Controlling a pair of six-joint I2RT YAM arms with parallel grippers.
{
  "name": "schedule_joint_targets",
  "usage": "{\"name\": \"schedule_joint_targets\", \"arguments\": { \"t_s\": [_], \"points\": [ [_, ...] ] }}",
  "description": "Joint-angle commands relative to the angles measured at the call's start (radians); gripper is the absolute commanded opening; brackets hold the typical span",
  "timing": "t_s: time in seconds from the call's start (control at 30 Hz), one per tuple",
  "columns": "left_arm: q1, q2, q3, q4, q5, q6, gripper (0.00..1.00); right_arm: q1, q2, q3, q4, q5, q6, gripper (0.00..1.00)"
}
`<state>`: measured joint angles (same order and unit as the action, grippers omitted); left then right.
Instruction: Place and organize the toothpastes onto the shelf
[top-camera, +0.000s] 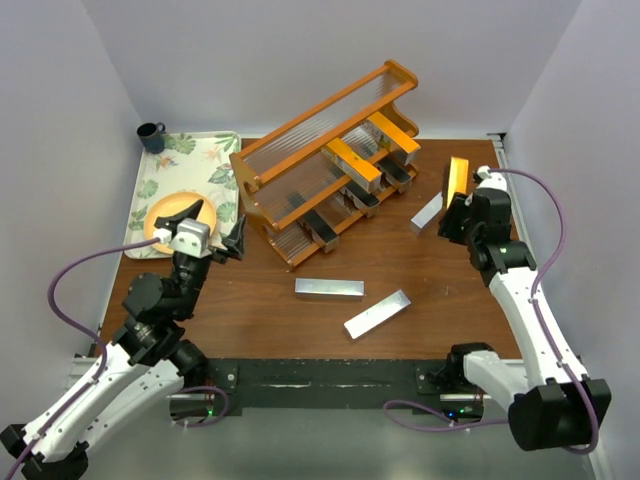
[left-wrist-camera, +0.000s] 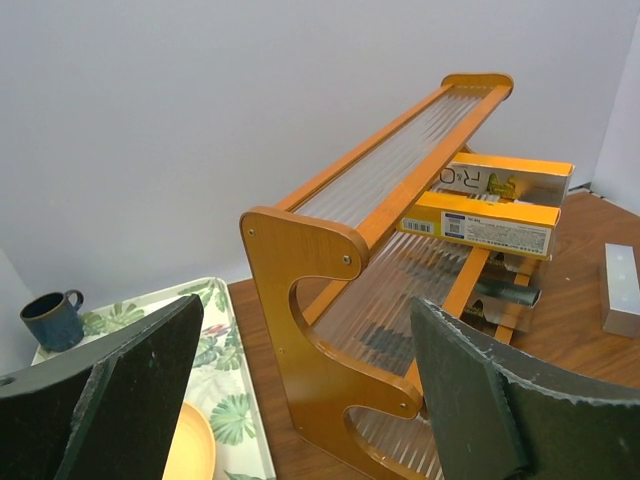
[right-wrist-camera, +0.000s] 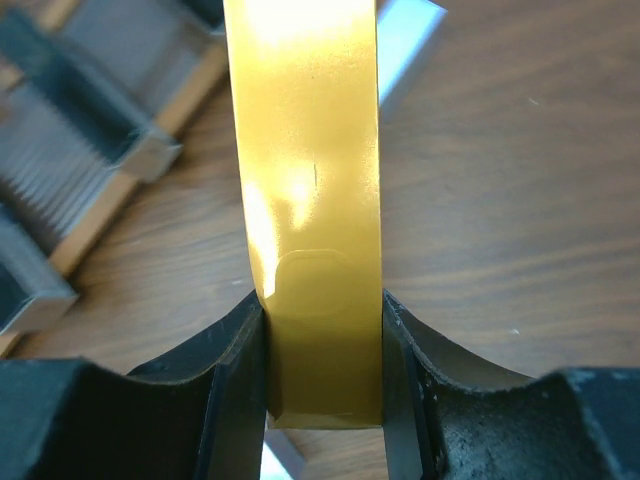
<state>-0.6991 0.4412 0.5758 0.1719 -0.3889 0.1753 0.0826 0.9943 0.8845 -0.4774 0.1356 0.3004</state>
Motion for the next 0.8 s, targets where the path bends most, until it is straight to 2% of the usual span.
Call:
{"name": "schedule_joint_targets", "arguments": {
  "t_s": [0.0, 0.17, 0.4, 0.6, 0.77],
  "points": [
    [0.012, 0.008, -0.005, 0.052, 0.004, 0.003, 0.90, 0.075, -0.023, 0.118, -0.043, -0.063, -0.053, 0.36],
    [0.030, 0.014, -0.007, 0.054, -0.001, 0.004, 0.90, 0.184, 0.007, 0.197, -0.098, -0.134, -0.083, 0.37],
    [0.050, 0.021, -0.010, 0.057, -0.004, 0.004, 0.90, 0.371, 0.092, 0.321, -0.147, -0.128, -0.122, 0.38],
    [0.055, 0.022, -0.010, 0.057, 0.001, 0.000, 0.90, 0.549, 0.246, 0.453, -0.214, -0.091, -0.164, 0.39],
    [0.059, 0.024, -0.013, 0.058, 0.002, 0.000, 0.90, 0.603, 0.392, 0.562, -0.217, -0.103, -0.182, 0.41]
  ]
}}
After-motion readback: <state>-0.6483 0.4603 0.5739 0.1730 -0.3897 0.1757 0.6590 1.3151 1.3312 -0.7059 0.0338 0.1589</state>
